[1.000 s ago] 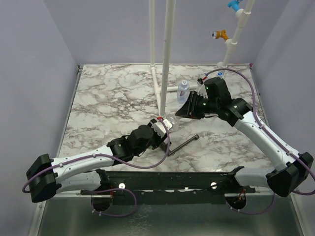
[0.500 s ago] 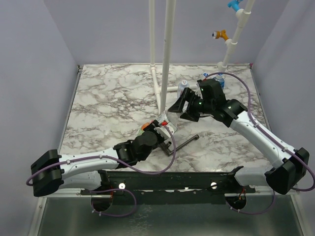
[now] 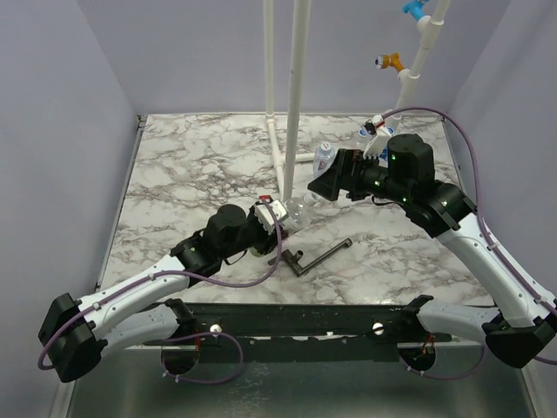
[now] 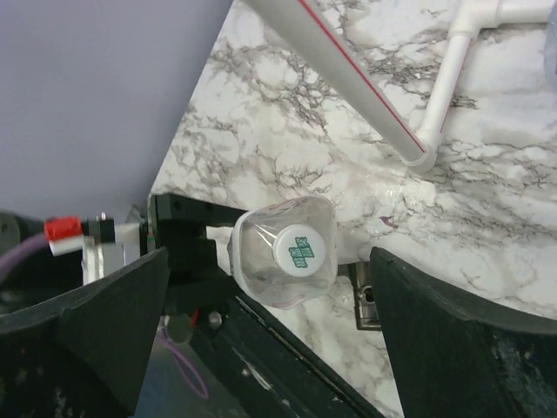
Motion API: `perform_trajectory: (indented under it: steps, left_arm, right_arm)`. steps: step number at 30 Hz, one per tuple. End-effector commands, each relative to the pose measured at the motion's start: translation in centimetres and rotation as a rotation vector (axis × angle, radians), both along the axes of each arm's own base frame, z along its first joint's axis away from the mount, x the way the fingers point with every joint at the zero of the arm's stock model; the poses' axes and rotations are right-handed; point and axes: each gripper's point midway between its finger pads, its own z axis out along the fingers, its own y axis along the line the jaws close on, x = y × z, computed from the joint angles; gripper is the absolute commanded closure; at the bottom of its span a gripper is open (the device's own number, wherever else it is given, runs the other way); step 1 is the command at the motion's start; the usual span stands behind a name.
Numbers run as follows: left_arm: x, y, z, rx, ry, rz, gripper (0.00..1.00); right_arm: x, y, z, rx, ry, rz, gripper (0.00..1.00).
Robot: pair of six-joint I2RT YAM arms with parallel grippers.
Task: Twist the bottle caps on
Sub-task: Screw the bottle cap onto the plastic bottle.
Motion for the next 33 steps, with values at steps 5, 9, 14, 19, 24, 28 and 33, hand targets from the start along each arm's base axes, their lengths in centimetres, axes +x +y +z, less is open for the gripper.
perform_trajectory:
  steps: [5, 9, 14, 19, 24, 28, 33]
  left_arm:
    - [-7.3, -1.0, 3.0, -0.217, 0.27, -0.473, 1.0]
    - [-8.6, -1.0, 2.8, -0.248, 0.333, -0.537, 1.0]
    - [-8.7, -0.8, 3.3, -0.286, 0.33, -0.545, 1.0]
    - [-8.7, -0.7, 3.2, -0.29, 0.343, -0.547, 1.0]
    - [-8.5, -0.7, 3.3, -0.293, 0.339, -0.545, 1.0]
    - [-8.2, -0.7, 3.4, -0.293, 0.34, -0.543, 1.0]
    - [-8.0, -0.9, 3.3, -0.292, 0.355, -0.543, 1.0]
  right_arm:
    - [-3.8, 1.5, -1.3, -0.088, -0.139, 0.369, 0.07]
    - [-5.0, 2.2, -1.6, -0.074, -0.131, 0.469, 0.18]
    - [-6.2, 2.7, -1.9, -0.052, -0.106, 0.545, 0.29]
    - [-6.9, 2.8, -2.3, -0.047, -0.073, 0.589, 0.33]
    - [-7.8, 2.8, -2.1, -0.027, -0.062, 0.623, 0.35]
    - [-8.0, 2.8, -1.8, -0.018, -0.061, 0.626, 0.47]
    - [-8.0, 2.8, -1.7, -0.019, -0.052, 0.625, 0.52]
